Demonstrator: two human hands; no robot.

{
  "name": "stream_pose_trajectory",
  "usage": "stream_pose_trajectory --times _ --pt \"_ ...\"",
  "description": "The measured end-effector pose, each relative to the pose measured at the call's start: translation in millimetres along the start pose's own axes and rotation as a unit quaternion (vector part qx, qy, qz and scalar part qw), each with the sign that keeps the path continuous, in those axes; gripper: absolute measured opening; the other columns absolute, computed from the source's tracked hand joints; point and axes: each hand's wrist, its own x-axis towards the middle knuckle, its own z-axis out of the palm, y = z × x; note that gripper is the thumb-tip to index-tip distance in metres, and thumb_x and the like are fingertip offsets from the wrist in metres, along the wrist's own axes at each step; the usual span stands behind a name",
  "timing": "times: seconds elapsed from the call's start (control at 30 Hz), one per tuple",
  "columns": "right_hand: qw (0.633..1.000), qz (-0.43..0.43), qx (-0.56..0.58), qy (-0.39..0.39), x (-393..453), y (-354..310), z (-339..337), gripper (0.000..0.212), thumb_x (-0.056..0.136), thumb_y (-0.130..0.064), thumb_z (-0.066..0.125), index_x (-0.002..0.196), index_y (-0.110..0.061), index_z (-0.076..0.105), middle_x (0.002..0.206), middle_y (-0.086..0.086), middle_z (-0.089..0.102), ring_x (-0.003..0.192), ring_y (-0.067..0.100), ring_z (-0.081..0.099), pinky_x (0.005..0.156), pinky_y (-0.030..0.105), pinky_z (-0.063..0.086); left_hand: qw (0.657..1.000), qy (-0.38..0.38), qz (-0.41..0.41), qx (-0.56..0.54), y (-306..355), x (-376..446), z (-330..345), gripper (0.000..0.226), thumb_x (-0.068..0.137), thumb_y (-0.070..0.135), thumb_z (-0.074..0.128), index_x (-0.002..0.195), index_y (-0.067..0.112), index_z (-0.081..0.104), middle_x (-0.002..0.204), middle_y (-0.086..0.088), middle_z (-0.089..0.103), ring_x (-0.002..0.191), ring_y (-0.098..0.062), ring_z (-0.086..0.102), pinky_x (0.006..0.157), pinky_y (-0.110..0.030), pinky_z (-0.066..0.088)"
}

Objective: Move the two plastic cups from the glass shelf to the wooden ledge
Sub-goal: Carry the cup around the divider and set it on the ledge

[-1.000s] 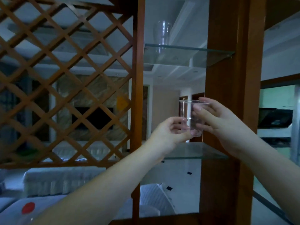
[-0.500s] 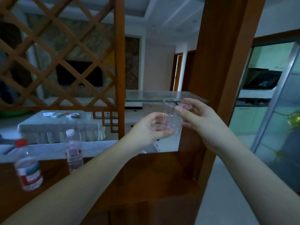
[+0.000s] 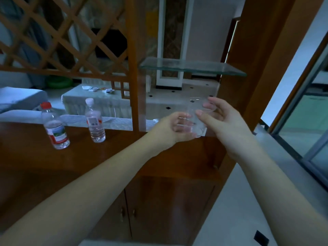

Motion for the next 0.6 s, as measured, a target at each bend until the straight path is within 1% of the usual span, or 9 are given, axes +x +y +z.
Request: stream_pose_trajectory --times 0.07,0.13,0.2,0.27,0.3,0.37,0.43,0.53,0.6 --pt "1.0 0.005 -0.002 -0.019 -5 9 7 0.076 0.074 -0.058 0.071 0.14 -0.032 0.042 0.128 -0.018 0.056 0.111 -0.003 0.056 0.094 0.03 0.048 1.0 0.016 -0.014 -0.001 -13 -9 2 0.065 0.069 0.027 0.084 0.127 0.023 0.054 0.119 0.003 0.066 0.105 -0.011 0.067 0.089 -0.036 0.056" --pt "0.999 0.012 0.009 -0.038 -8 16 18 0.075 0.076 -0.055 0.071 0.14 -0.031 0.042 0.131 -0.016 0.055 0.114 0.0 0.054 0.094 0.03 0.048 0.999 0.036 -0.027 0.002 -25 -19 -2 0.063 0.075 0.019 0.083 0.129 0.021 0.053 0.115 0.004 0.069 0.102 -0.01 0.068 0.085 -0.031 0.057" --pt "0.998 0.015 0.022 -0.06 -10 21 34 0.073 0.077 -0.051 0.072 0.141 -0.031 0.041 0.132 -0.016 0.054 0.114 -0.002 0.053 0.088 0.024 0.047 0.998 0.058 -0.036 0.012 -34 -32 -10 0.058 0.075 0.015 0.083 0.126 0.022 0.055 0.108 0.006 0.073 0.099 -0.01 0.069 0.082 -0.028 0.057" --pt "0.996 0.014 0.037 -0.083 -11 23 51 0.071 0.078 -0.05 0.073 0.139 -0.032 0.041 0.128 -0.019 0.054 0.113 -0.005 0.052 0.079 0.015 0.044 0.995 0.085 -0.042 0.034 -41 -45 -19 0.055 0.074 0.016 0.084 0.122 0.023 0.057 0.106 0.008 0.073 0.099 -0.012 0.07 0.082 -0.029 0.057" --pt "0.994 0.013 0.049 -0.093 -12 23 60 0.071 0.078 -0.05 0.073 0.139 -0.033 0.041 0.126 -0.021 0.055 0.112 -0.006 0.052 0.079 0.015 0.043 0.993 0.097 -0.046 0.046 -43 -52 -25 0.055 0.074 0.017 0.084 0.122 0.023 0.058 0.107 0.008 0.073 0.099 -0.012 0.07 0.082 -0.028 0.057" --pt "0.991 0.01 0.069 -0.112 -14 20 78 0.072 0.076 -0.053 0.073 0.138 -0.034 0.042 0.124 -0.022 0.055 0.113 -0.005 0.052 0.082 0.017 0.044 0.989 0.12 -0.054 0.062 -45 -67 -37 0.057 0.074 0.017 0.084 0.125 0.021 0.056 0.109 0.006 0.072 0.1 -0.013 0.069 0.083 -0.03 0.057" --pt "0.987 0.008 0.09 -0.131 -15 16 97 0.074 0.073 -0.055 0.073 0.138 -0.034 0.043 0.124 -0.022 0.056 0.113 -0.004 0.053 0.082 0.019 0.046 0.986 0.142 -0.056 0.073 -47 -83 -52 0.057 0.074 0.018 0.084 0.124 0.021 0.057 0.11 0.006 0.071 0.1 -0.012 0.069 0.084 -0.031 0.057" --pt "0.98 0.003 0.115 -0.161 -18 4 128 0.076 0.068 -0.06 0.072 0.135 -0.036 0.045 0.12 -0.024 0.057 0.111 -0.007 0.054 0.076 0.017 0.047 0.979 0.179 -0.048 0.086 -45 -111 -72 0.053 0.074 0.022 0.084 0.12 0.027 0.06 0.106 0.012 0.072 0.096 -0.005 0.069 0.075 -0.019 0.055" --pt "0.976 -0.004 0.123 -0.178 -22 -8 150 0.076 0.068 -0.06 0.072 0.135 -0.037 0.044 0.122 -0.023 0.056 0.112 -0.006 0.053 0.076 0.017 0.048 0.974 0.2 -0.046 0.092 -45 -132 -87 0.049 0.075 0.022 0.083 0.117 0.031 0.06 0.104 0.012 0.072 0.094 -0.004 0.069 0.07 -0.014 0.053"
